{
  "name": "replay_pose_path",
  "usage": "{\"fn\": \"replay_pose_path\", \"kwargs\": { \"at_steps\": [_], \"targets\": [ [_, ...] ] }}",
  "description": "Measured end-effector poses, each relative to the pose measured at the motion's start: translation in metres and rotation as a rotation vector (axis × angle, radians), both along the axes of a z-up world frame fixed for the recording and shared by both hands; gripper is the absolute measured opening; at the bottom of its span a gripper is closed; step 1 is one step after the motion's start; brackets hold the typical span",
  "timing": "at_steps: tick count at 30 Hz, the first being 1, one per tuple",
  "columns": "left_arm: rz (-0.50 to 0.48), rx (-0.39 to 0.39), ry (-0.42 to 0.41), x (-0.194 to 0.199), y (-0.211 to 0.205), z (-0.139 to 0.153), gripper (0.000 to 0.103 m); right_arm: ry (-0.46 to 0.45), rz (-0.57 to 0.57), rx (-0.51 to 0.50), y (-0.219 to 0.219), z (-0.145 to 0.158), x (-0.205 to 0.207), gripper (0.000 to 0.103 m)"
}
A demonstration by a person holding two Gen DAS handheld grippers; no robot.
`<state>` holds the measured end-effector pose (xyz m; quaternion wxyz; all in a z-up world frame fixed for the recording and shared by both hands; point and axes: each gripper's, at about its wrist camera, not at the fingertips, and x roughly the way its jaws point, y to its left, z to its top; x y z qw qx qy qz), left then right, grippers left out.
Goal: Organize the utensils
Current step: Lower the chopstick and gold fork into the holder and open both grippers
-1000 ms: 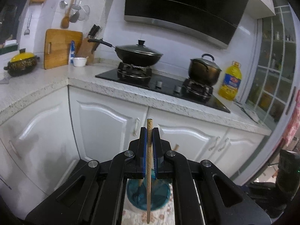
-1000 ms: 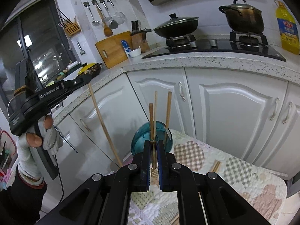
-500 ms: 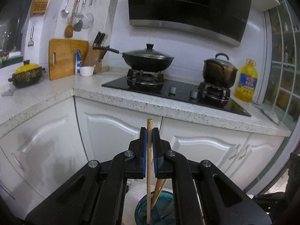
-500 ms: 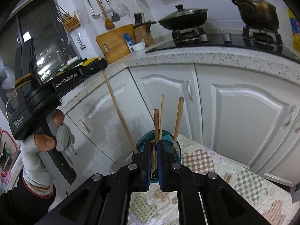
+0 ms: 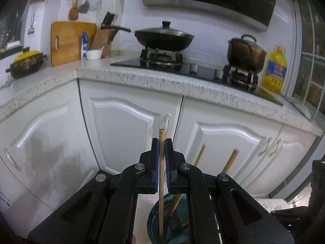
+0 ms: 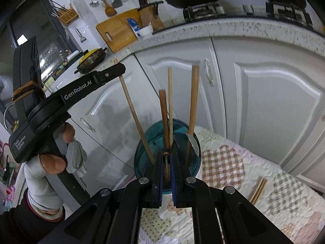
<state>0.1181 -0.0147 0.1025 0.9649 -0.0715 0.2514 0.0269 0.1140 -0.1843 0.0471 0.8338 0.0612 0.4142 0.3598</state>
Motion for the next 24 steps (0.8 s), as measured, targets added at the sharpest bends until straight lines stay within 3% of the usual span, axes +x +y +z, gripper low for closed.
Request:
{"fn": "replay_pose_path", "kwargs": {
  "at_steps": [8,17,20,22,24],
  "targets": [
    [-0.016,0.014,0.057,0.000,-0.006,-0.023,0.004,0.072,-0.015,-0.026,0.002,-0.032,0.007,0.006],
    [-0.015,0.006,0.063,-0.001,-0.006,-0.025,0.004,0.097,-0.056,-0.041,-0.005,-0.035,0.010,0.006],
    [-0.017,0.003,0.073,-0.001,-0.006,-0.025,0.004,0.094,-0.064,-0.047,-0.006,-0.034,0.009,0.014],
    [-0.015,0.001,0.078,-0.001,-0.004,-0.026,0.004,0.094,-0.070,-0.047,-0.007,-0.034,0.008,0.026],
    [-0.013,-0.003,0.082,-0.002,-0.003,-0.027,0.004,0.093,-0.074,-0.042,-0.009,-0.034,0.006,0.027]
  ]
}}
